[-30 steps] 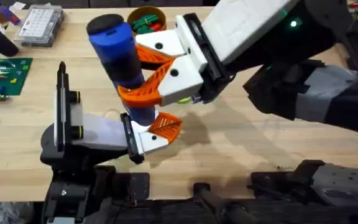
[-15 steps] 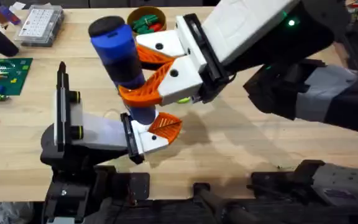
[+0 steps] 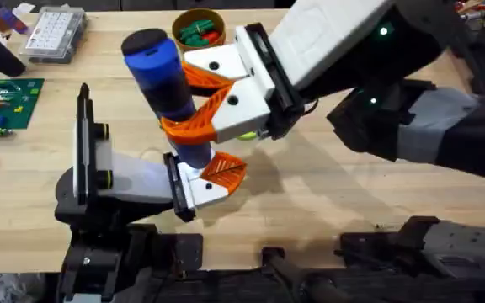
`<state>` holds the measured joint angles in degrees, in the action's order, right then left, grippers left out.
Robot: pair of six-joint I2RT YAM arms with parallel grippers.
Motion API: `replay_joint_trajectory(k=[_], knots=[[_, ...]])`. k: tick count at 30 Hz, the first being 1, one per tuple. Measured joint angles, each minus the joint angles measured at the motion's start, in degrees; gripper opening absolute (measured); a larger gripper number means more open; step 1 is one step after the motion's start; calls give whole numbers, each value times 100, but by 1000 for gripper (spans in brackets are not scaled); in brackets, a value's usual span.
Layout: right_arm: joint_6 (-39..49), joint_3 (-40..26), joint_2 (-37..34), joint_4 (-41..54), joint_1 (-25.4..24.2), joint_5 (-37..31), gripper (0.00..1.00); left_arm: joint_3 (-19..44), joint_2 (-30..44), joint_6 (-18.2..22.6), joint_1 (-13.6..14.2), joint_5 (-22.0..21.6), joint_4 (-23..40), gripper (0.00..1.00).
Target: Pick up the gripper from the table and insert it into the empty holder that is missing its gripper. Then pick up a screw, insert it into the mounting hole, and use the screwdriver to tighten it. Finally, clean up the table by picking up the vegetable and placing it into the bucket.
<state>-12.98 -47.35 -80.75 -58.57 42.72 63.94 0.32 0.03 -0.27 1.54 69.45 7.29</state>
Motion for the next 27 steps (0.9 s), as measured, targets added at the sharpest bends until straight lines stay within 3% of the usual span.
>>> replay_joint_trajectory(k=[27], knots=[[108,0,0,116,0,0,16,0,0,4,-2,-2,0,4]])
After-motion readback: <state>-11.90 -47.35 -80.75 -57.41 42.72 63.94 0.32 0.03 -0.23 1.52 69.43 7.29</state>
